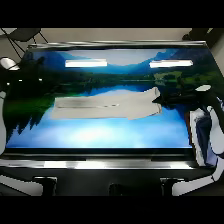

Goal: Fold the shirts.

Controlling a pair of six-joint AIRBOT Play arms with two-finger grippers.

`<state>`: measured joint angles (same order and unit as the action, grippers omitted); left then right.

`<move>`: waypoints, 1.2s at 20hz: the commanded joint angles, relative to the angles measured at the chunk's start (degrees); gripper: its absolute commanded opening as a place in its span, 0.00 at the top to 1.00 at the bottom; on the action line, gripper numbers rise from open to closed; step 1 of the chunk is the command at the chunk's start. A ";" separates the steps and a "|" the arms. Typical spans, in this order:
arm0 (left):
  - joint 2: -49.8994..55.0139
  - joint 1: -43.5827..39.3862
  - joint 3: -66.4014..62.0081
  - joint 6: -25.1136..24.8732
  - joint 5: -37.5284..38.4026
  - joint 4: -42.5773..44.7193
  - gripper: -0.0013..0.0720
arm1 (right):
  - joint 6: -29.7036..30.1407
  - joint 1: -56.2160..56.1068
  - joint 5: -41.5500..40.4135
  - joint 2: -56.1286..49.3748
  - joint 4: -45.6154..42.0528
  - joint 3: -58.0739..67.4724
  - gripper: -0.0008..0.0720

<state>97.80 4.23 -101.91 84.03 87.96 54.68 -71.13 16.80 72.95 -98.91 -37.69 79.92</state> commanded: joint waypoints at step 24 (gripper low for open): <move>16.20 -39.69 6.43 -0.15 -39.78 -29.75 0.95 | -16.44 -0.35 13.00 41.46 -7.50 0.04 0.93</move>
<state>116.64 -37.80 -95.48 85.03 48.21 18.24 -88.29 16.45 87.33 -56.80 -46.17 79.94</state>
